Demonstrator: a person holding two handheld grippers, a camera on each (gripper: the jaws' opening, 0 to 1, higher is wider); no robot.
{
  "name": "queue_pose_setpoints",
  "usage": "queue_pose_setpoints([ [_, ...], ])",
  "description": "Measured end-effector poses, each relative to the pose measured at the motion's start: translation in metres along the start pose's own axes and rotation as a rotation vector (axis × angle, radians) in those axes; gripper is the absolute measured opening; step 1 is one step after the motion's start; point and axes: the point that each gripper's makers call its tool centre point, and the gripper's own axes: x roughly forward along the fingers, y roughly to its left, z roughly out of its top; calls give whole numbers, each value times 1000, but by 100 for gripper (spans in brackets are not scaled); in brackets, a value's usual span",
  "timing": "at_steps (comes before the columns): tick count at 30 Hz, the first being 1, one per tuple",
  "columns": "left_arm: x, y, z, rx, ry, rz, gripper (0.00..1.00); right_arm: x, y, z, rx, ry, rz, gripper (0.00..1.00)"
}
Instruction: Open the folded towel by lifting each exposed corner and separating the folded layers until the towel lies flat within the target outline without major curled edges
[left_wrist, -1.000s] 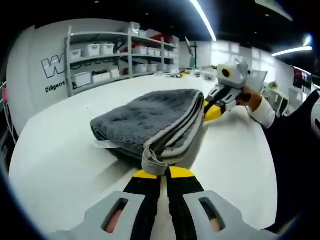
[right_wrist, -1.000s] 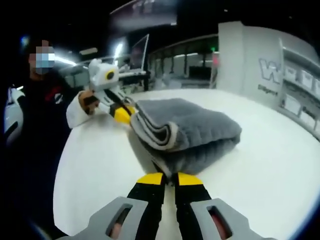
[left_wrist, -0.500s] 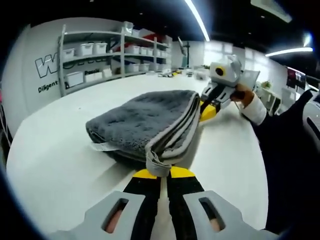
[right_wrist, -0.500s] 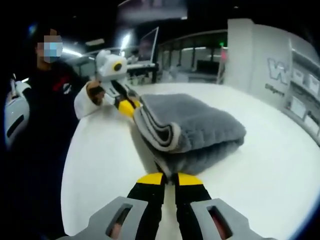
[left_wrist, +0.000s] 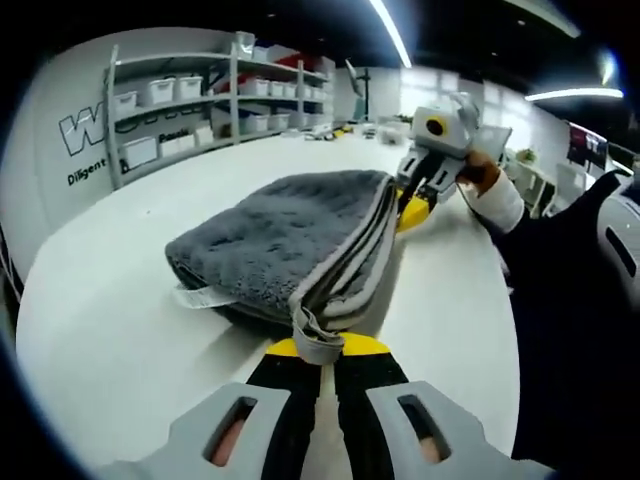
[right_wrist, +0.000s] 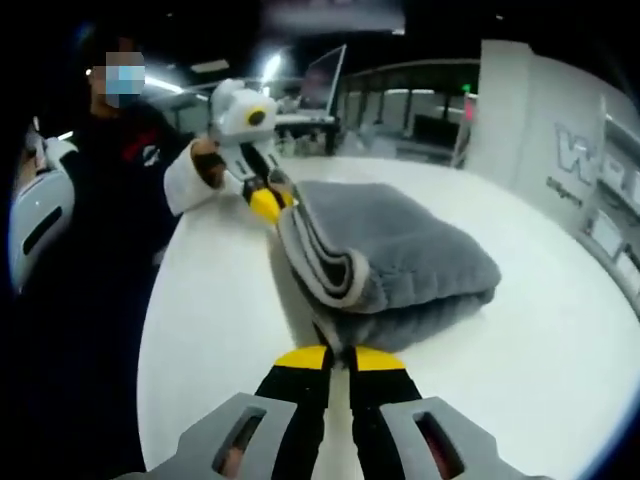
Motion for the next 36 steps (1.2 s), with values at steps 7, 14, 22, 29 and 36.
queue_pose_setpoints([
  [7,-1,-6,-2,18,25,-11,4,-4,6,-4,-94,35,10,1],
  [14,-6,-12,-6,29,54,-24,4,-8,18,-7,-133,56,45,1],
  [22,-9,-15,-8,30,66,-31,5,-19,22,-6,-231,53,45,0],
  [29,-8,-17,-12,32,83,-40,5,-31,4,11,-307,-26,-63,7],
  [36,-7,-18,-13,16,86,-45,5,-35,-24,34,-470,-74,-267,19],
])
